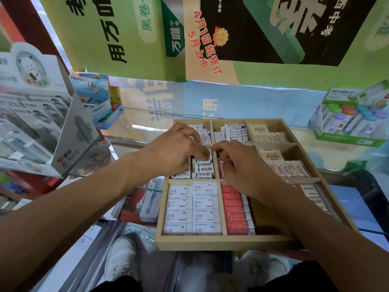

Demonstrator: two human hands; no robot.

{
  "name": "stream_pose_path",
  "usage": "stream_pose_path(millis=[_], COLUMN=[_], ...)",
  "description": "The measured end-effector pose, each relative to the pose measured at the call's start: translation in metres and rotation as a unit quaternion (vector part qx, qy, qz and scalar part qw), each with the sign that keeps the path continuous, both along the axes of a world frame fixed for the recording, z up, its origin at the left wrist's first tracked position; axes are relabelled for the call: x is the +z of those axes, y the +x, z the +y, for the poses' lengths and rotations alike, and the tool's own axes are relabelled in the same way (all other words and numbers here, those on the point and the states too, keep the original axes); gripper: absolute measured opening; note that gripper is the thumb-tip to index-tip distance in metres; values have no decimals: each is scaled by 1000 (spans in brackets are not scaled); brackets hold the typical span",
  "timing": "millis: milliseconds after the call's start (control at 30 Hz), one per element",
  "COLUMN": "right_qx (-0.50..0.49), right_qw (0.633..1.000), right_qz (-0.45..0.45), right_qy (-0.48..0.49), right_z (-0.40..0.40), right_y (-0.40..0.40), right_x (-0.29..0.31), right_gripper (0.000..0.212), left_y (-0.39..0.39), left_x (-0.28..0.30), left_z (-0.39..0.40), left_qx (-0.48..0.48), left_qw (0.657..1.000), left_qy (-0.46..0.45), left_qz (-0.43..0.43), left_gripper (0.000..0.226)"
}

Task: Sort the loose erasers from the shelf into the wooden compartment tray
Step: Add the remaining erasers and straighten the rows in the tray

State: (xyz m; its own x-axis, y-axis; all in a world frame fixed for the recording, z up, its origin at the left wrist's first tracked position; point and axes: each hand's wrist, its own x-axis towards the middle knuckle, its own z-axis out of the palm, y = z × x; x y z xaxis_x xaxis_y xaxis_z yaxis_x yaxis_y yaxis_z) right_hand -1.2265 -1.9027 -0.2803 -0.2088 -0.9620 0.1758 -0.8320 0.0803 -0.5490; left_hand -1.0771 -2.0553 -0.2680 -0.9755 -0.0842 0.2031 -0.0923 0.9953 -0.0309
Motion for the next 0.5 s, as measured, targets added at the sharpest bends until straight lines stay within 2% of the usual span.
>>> stream_pose_path(millis=[367, 500], right_qx=[8, 7], right_qw=[1000, 1000], right_qz=[26, 25], right_qy=[12, 5], right_z=[8, 5], right_y=[2, 3], right_x=[4, 3], right_gripper=[43, 39], left_y=[-3, -7], left_x=[4, 3], left_z=[1, 8], left_qx=[8, -10], left_qw=[999, 1000], left_qy=[35, 3], left_qz=[11, 12], left_gripper=[61, 62])
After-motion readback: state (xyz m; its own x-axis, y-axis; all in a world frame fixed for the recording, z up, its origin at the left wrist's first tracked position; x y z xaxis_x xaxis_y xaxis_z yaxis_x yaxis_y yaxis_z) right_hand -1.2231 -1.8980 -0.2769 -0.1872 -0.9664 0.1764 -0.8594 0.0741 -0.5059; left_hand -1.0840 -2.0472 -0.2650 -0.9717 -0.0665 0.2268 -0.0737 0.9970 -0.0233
